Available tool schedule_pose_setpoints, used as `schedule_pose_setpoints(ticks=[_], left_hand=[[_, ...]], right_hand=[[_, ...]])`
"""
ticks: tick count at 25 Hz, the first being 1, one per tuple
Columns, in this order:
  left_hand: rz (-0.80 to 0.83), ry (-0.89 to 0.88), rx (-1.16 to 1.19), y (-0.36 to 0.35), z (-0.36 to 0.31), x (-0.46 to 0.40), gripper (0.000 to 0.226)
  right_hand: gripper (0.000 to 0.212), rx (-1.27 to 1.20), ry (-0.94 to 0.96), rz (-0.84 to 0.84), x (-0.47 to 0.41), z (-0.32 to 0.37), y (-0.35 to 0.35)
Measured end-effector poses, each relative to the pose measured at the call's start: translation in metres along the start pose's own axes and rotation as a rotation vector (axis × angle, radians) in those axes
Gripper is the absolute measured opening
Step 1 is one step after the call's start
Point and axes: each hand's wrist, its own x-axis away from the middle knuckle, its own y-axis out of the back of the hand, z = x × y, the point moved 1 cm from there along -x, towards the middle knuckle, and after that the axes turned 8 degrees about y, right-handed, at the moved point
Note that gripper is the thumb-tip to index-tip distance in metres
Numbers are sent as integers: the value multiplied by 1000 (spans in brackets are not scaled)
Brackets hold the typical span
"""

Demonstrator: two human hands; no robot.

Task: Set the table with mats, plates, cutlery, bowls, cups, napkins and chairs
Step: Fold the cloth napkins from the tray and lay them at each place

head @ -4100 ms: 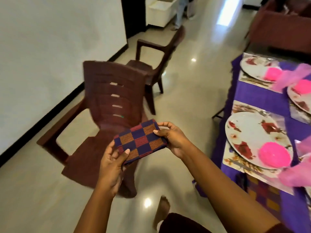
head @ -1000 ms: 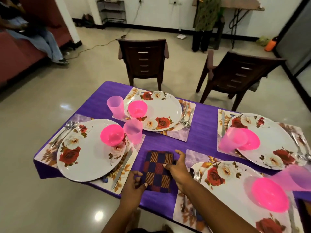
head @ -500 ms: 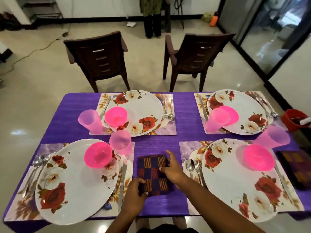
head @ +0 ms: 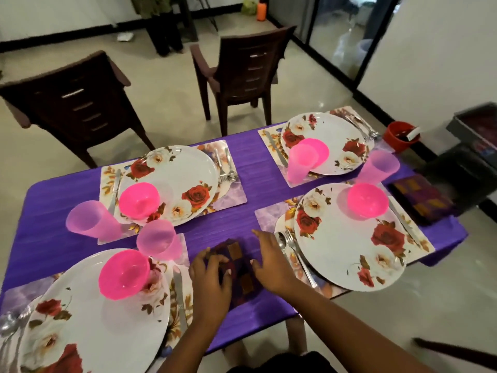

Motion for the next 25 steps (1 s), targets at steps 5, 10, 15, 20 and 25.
schedule_pose_setpoints(ticks=[5,10,15,20,25], left_hand=[[75,-140,-2,-35,-45,-8,28],[176,-305,66,-95,-122,5,36],[270,-485,139,-174,-211,31,27],[360,-600,105,-252,-295,60,34],[480,-674,45,-300,-350,98,28]], right_hand=[[58,350,110,-284,37,-37,43],[59,482,-32,-396,79,-101,115],[83,545,-210,-392,136,-185,195],[80,555,-373,-458,198,-251,252],[80,546,-497,-542,247,-294,296]])
